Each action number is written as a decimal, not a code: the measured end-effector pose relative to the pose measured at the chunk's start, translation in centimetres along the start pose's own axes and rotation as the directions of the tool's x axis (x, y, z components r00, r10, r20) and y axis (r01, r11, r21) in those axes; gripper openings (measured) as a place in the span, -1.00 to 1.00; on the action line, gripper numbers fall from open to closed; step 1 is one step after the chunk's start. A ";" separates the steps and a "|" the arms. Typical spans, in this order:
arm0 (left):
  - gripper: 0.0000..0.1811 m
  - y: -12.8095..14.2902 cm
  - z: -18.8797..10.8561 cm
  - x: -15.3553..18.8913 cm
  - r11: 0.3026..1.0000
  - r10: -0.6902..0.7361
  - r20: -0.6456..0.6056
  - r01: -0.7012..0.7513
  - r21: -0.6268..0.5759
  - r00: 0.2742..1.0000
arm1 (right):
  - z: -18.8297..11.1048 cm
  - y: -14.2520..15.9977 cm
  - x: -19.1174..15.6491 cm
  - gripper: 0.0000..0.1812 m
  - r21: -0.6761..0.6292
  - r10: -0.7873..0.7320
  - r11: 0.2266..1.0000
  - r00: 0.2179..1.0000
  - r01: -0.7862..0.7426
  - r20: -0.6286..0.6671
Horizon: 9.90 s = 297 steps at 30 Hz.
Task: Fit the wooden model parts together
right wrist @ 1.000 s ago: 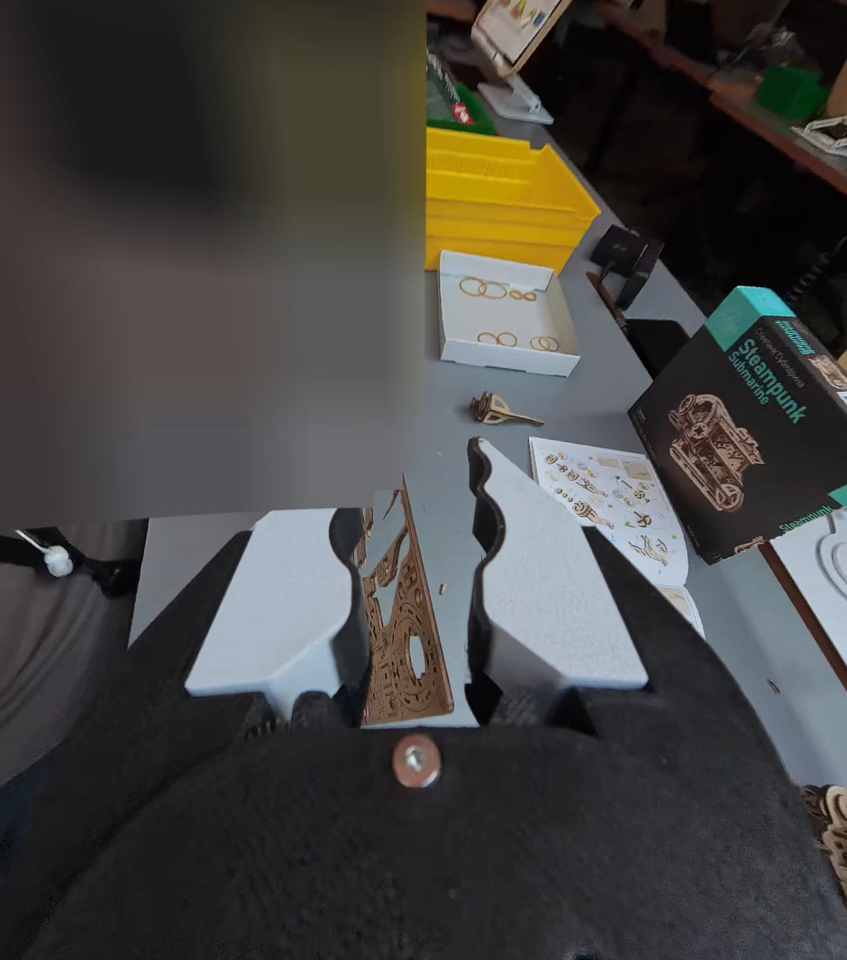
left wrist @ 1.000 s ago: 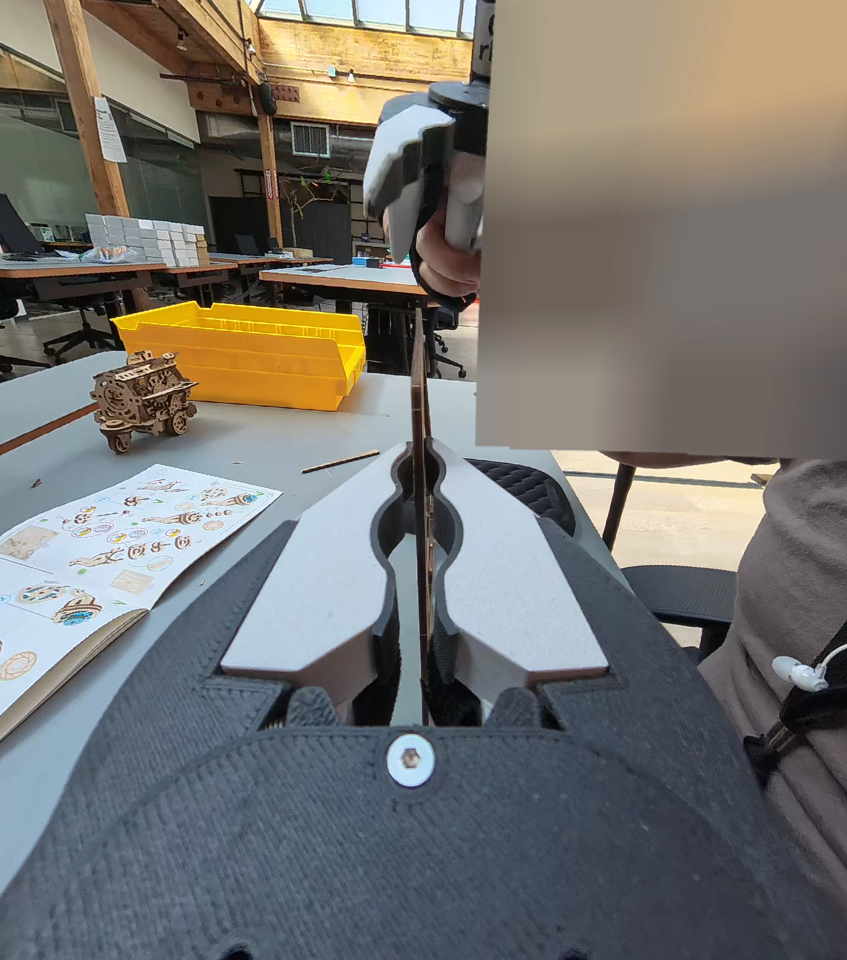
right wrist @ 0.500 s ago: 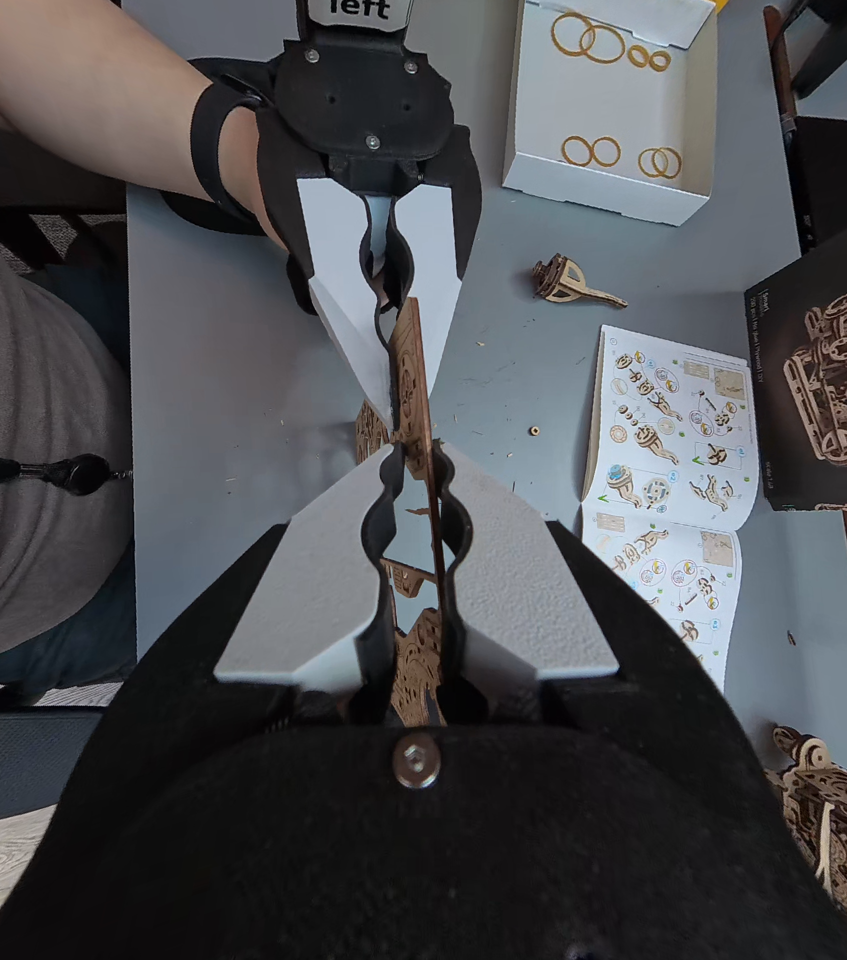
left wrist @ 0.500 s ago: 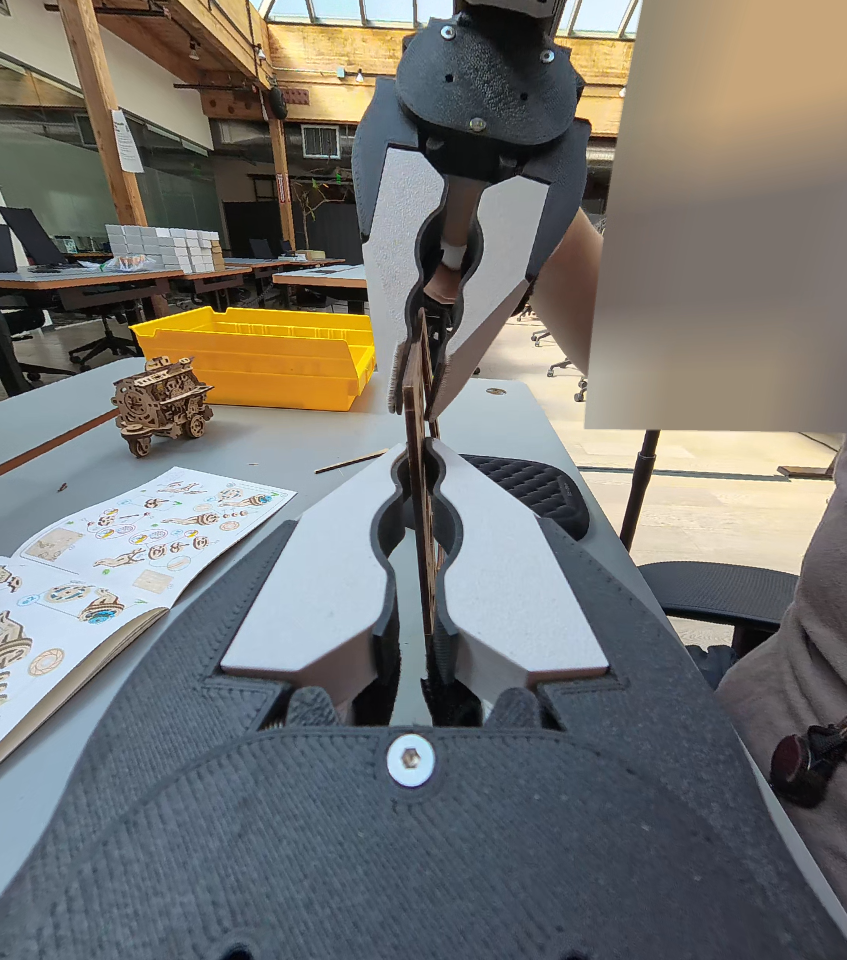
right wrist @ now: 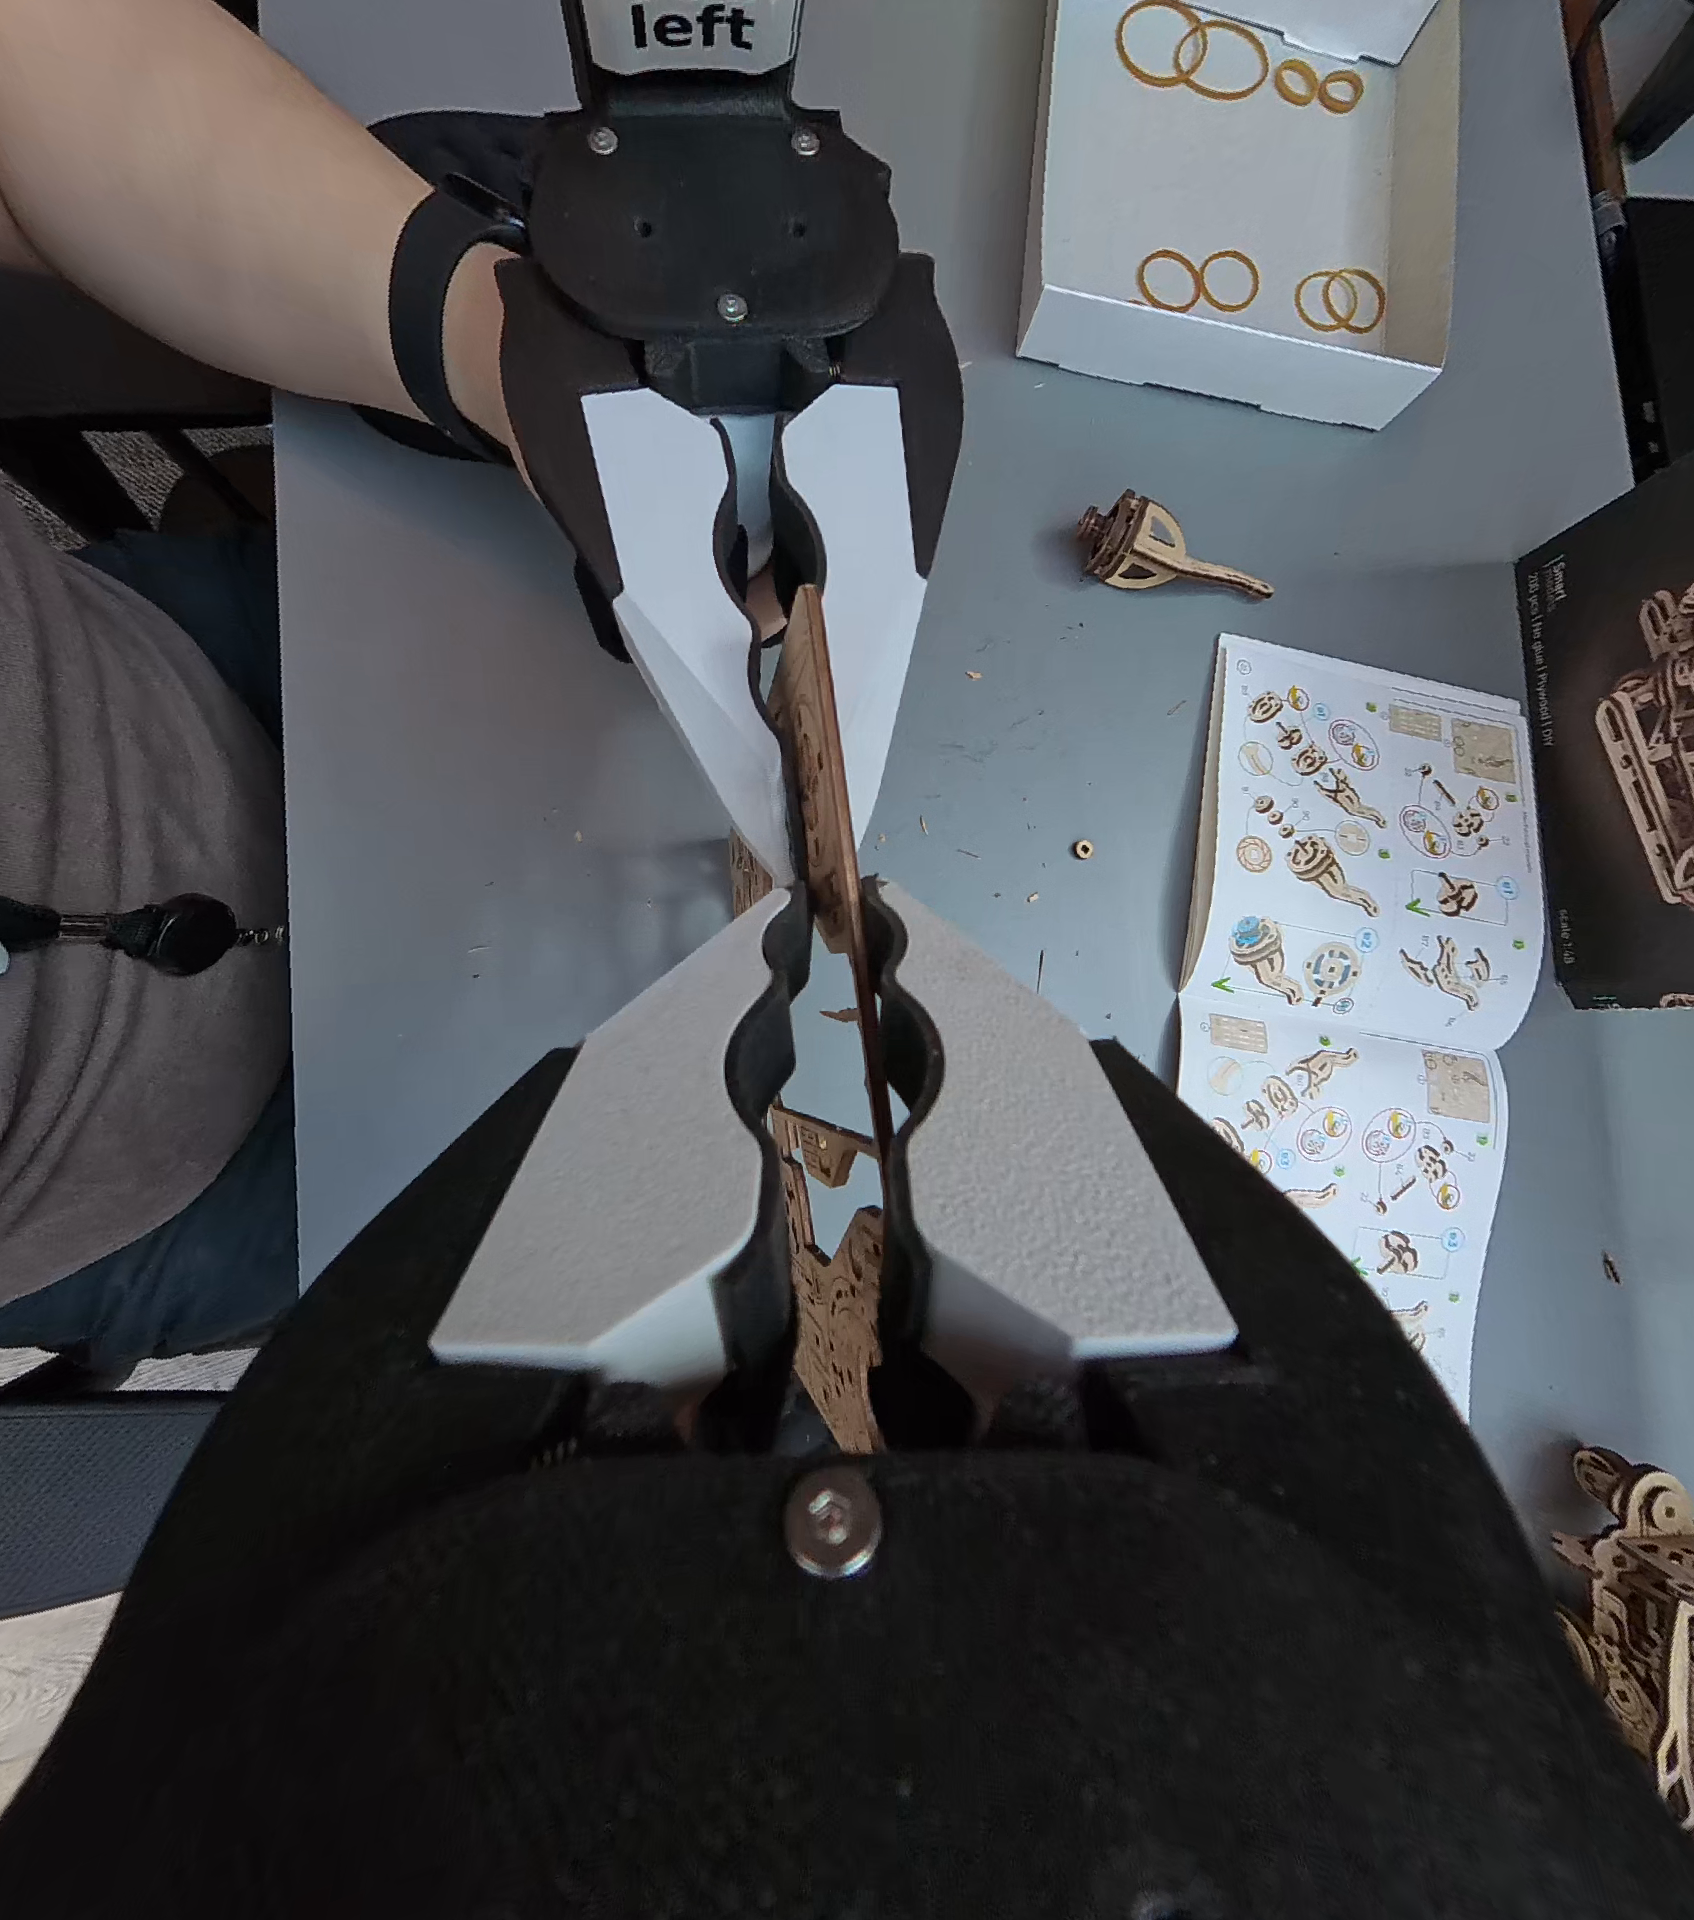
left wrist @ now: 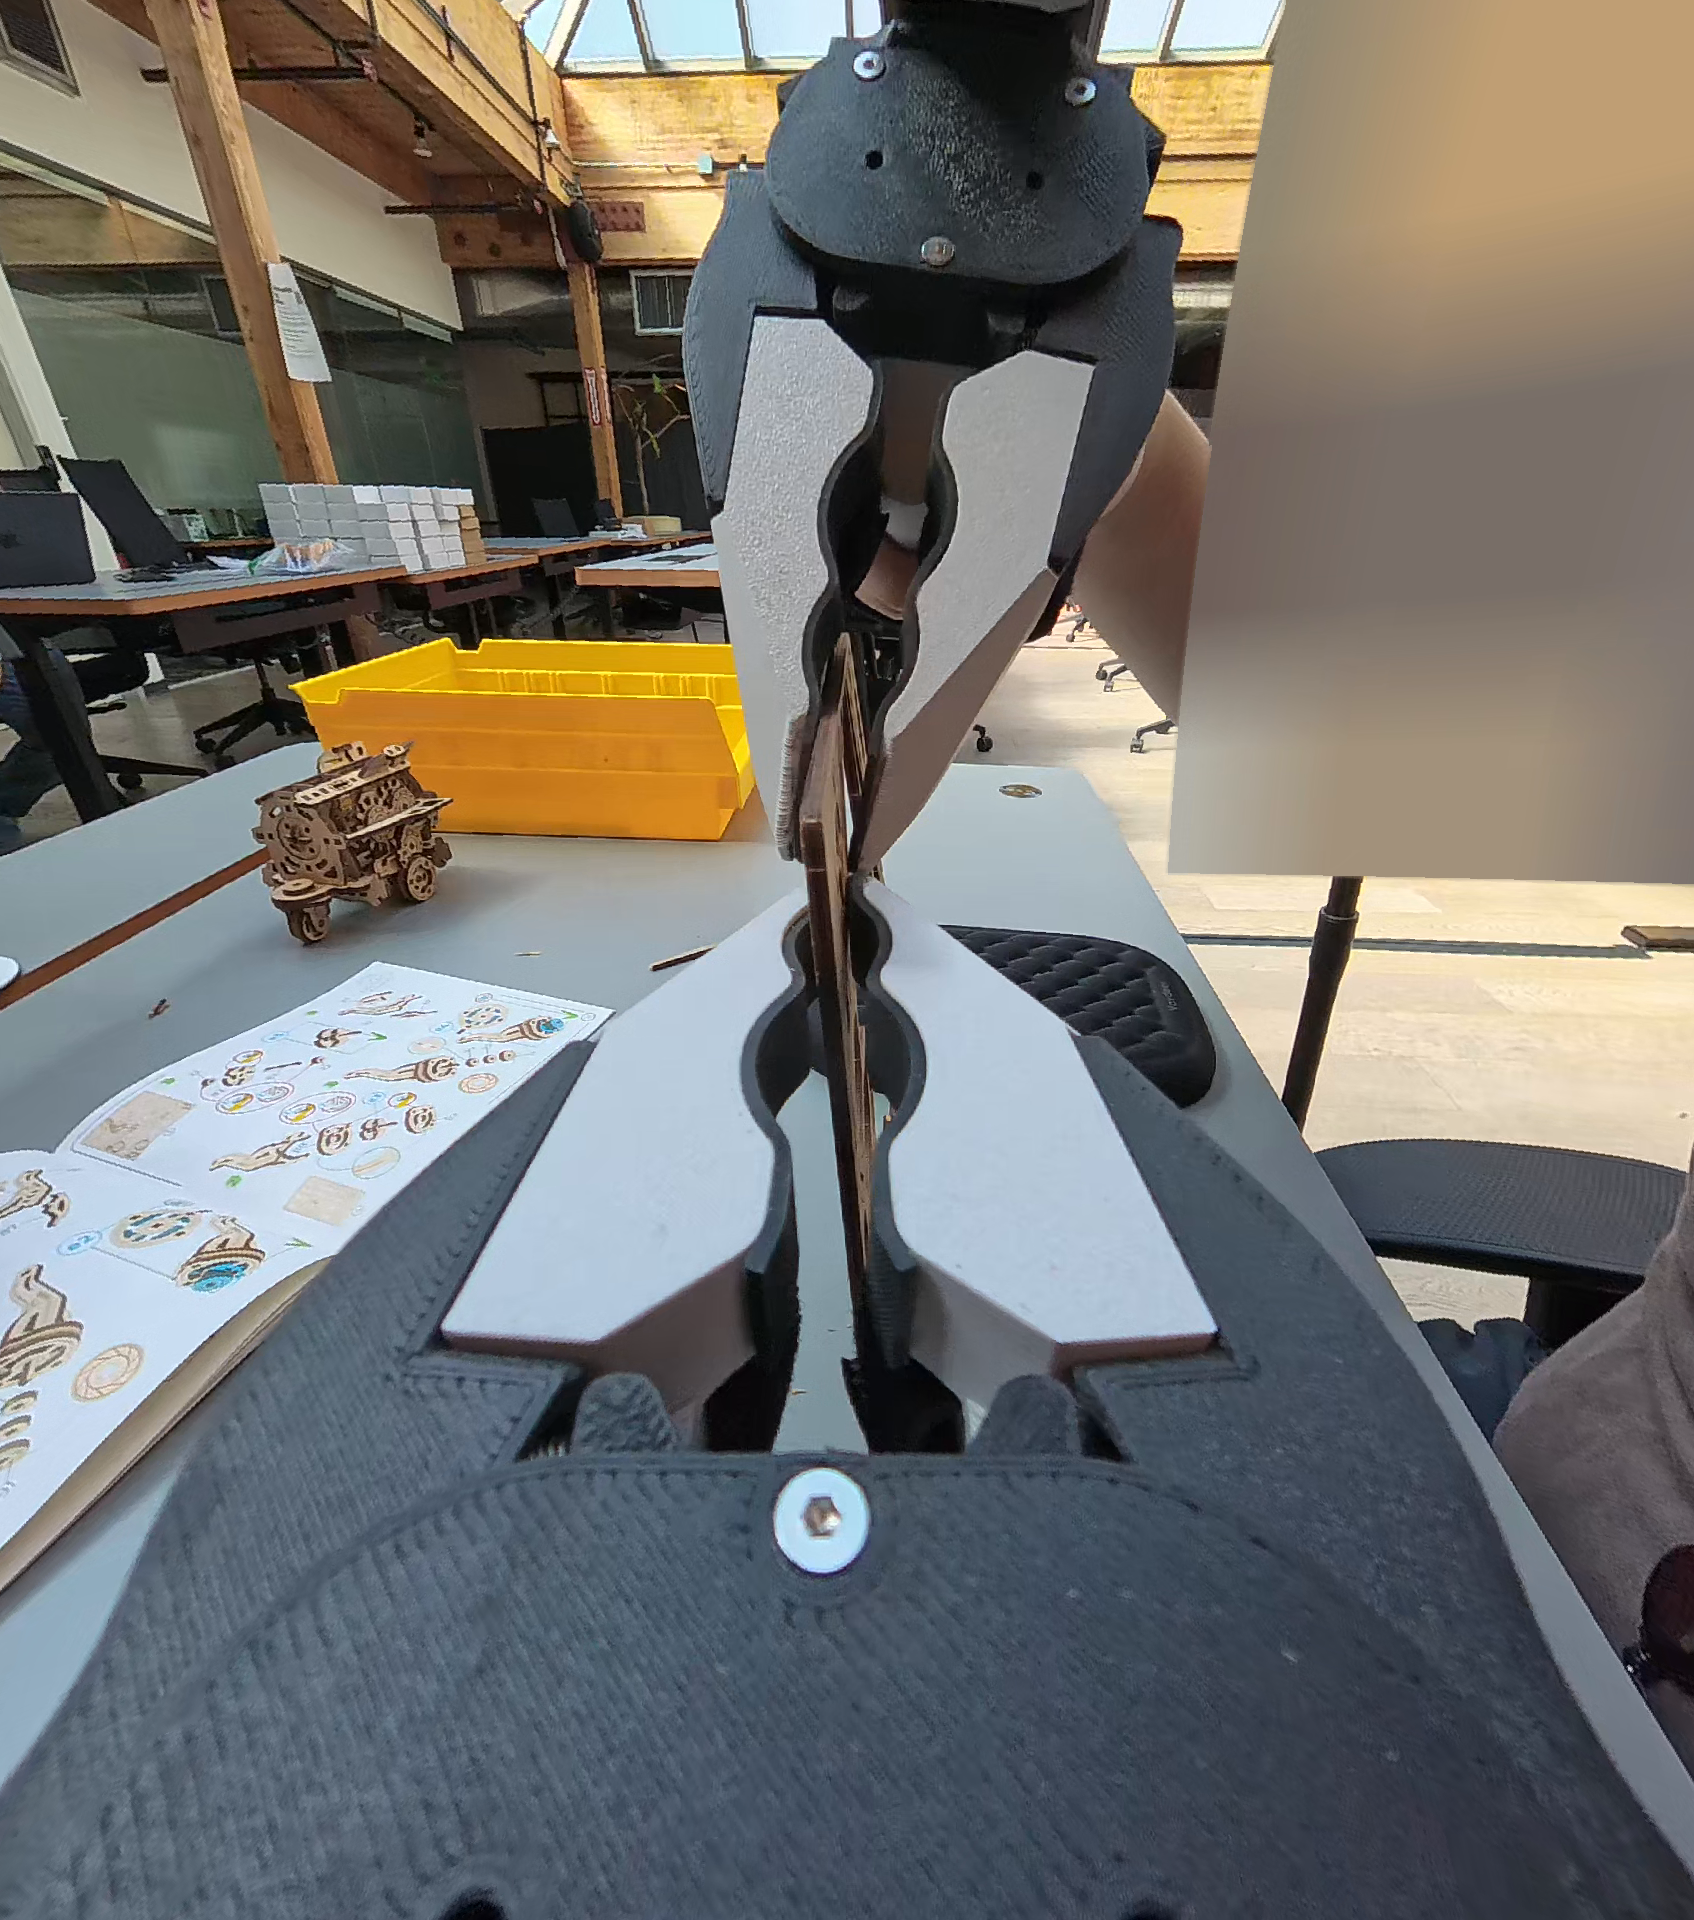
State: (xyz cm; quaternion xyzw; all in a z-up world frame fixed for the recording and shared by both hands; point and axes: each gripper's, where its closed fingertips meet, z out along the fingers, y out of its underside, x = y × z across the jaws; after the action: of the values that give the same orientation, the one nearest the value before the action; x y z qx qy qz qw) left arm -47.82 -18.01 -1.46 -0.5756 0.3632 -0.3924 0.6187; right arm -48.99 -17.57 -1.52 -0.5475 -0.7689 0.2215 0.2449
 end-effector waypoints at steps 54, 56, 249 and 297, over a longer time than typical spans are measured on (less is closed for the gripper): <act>-0.99 0.1 0.1 -0.6 0.992 -0.128 0.027 0.129 -0.002 0.991 | 0.0 -0.1 0.8 -0.86 -0.007 -0.060 0.998 0.992 0.060 -0.115; -0.99 0.2 0.1 -0.6 0.992 -0.128 0.024 0.128 -0.002 0.992 | 0.0 -0.1 0.7 -0.86 -0.007 -0.054 0.999 0.993 0.053 -0.102; -0.99 2.8 -2.3 -4.0 0.850 -0.488 0.184 0.513 -0.122 0.853 | 4.8 0.2 2.4 -0.96 0.766 0.661 0.284 0.697 -0.577 0.279; -0.99 3.0 -2.1 -4.7 0.819 -0.553 0.223 0.572 -0.029 0.803 | 4.7 0.5 3.0 -0.97 0.800 0.714 0.394 0.698 -0.453 0.044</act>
State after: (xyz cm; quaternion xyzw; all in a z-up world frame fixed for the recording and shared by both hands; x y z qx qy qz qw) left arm -51.52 -14.58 -4.58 -0.7232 0.1285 -0.4793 0.4804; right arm -52.37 -14.90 -5.14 -0.6543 -0.3048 0.5066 0.4714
